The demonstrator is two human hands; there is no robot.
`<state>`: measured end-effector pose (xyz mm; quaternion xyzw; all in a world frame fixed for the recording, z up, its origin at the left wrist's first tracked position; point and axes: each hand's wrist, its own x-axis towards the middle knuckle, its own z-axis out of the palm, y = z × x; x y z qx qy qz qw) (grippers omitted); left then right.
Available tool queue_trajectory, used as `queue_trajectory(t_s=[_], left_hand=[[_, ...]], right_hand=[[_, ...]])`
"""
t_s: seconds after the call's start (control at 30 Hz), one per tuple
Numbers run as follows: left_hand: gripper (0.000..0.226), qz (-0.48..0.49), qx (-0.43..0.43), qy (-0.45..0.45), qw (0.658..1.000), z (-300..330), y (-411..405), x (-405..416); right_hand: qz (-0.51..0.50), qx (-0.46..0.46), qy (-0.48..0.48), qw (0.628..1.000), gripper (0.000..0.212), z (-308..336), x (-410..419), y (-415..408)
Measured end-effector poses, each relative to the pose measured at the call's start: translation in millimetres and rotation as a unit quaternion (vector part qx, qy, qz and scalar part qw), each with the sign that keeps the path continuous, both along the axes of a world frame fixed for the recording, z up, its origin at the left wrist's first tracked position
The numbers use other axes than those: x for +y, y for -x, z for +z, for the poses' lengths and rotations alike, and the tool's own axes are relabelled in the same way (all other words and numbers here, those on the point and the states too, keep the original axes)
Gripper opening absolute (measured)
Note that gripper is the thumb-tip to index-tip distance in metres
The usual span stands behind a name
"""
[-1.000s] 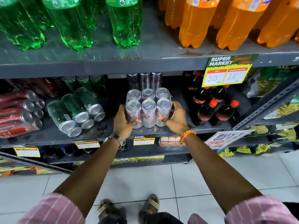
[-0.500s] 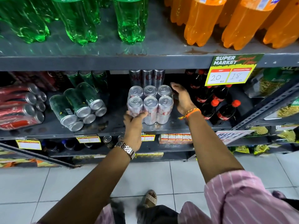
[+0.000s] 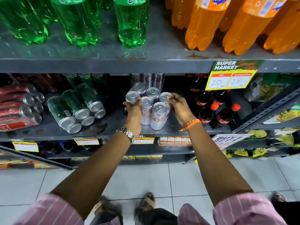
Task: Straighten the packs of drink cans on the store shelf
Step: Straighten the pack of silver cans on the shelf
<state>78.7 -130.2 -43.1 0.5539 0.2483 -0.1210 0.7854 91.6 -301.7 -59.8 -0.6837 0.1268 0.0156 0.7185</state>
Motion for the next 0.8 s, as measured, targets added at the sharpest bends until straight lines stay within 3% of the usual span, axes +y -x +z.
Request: queue_trajectory(t_s=[0.17,0.27,0.37,0.43,0.5,0.6,0.7,0.8], left_hand=[[0.075,-0.032,0.012,-0.050,0.998,7.5,-39.4,5.1],[0.056,-0.051,-0.009,-0.090,0.995,17.7,-46.6,6.9],[0.042,-0.062,-0.023,-0.122,0.990,27.2,-42.1,13.4],[0.040,-0.039,-0.024,-0.131,0.990,34.2,-27.7,17.0],[0.035,0.003,-0.030,-0.116,0.993,38.3,-2.0,15.4],[0.053,0.070,0.020,-0.071,0.995,29.9,39.5,3.5],[0.011,0.067,0.089,0.061,0.992,31.8,60.0,-13.3],[0.019,0.051,0.070,0.083,0.993,29.0,64.0,-27.4]], right_hand=[[-0.018,-0.016,0.062,0.998,0.027,-9.5,14.7,31.7],[0.000,0.014,0.074,0.997,0.017,-8.6,16.9,39.8],[-0.040,0.056,0.038,0.997,0.021,0.8,9.2,19.8],[-0.066,0.033,0.078,0.994,0.020,9.2,3.9,-7.6],[-0.033,0.008,0.122,0.992,0.016,17.5,6.9,-35.5],[0.061,-0.031,0.193,0.979,0.028,28.0,25.5,-69.9],[0.121,-0.016,0.201,0.972,0.035,31.5,45.7,-87.4],[0.157,0.010,0.235,0.959,0.038,29.1,51.4,-93.4]])
